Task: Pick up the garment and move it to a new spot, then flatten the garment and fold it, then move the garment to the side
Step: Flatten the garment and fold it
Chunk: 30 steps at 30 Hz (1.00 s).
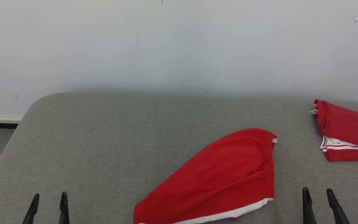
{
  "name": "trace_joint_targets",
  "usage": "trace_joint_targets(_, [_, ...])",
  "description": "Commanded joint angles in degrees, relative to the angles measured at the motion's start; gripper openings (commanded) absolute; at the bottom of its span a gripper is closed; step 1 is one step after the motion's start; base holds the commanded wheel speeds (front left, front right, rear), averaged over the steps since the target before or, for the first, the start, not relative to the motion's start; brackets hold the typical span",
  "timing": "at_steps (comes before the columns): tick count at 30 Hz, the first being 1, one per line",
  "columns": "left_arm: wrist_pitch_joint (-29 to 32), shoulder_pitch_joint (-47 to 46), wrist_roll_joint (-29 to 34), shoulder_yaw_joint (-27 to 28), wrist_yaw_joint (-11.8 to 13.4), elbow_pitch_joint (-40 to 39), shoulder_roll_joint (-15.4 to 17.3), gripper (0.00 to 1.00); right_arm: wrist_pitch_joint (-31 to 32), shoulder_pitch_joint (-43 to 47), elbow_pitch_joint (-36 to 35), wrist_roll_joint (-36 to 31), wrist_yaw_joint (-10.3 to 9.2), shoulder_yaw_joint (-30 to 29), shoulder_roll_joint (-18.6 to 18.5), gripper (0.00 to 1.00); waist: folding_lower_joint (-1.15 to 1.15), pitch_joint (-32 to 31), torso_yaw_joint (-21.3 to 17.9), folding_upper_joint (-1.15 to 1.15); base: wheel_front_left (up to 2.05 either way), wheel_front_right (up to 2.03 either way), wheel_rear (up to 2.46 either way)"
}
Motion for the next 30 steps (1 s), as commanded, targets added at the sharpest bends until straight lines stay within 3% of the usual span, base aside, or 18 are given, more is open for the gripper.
trace_joint_targets(1, [-0.2, 1.4, -0.1, -0.3, -0.3, -0.3, 0.4, 1.00, -0.2, 0.7, -0.2, -0.1, -0.11, 0.0, -0.4, 1.00, 0.00, 0.0, 0.1, 0.00, 0.00, 0.00, 0.00])
trace_joint_targets(7, [-0.2, 1.8, -0.2, -0.9, -0.3, -0.2, 0.3, 1.00, -0.1, 0.4, 0.2, -0.3, -0.11, 0.5, -0.8, 1.00, 0.00, 0.0, 0.3, 0.00, 0.00, 0.00, 0.00])
trace_joint_targets(14, [0.8, 0.2, -0.9, -3.9, -1.5, 0.7, 0.7, 1.00, 1.5, -1.8, 1.1, -0.3, -0.11, 2.4, -3.8, 1.00, 0.00, 0.5, 0.8, 0.00, 0.00, 0.00, 0.00])
trace_joint_targets(22, [1.5, -1.2, -1.9, -14.4, -3.3, 8.8, 1.5, 1.00, 3.7, -6.1, 8.8, 1.2, -0.11, 8.8, -11.9, 1.00, 0.00, 2.8, 1.1, 0.00, 0.00, 0.00, 0.00])
trace_joint_targets(30, [0.6, -7.7, -6.5, -25.3, -3.4, 19.3, 3.0, 1.00, 4.0, -12.4, 17.7, 3.8, -0.11, 16.6, -18.2, 1.00, 0.00, 6.9, 1.3, 0.00, 0.00, 0.00, 0.00])
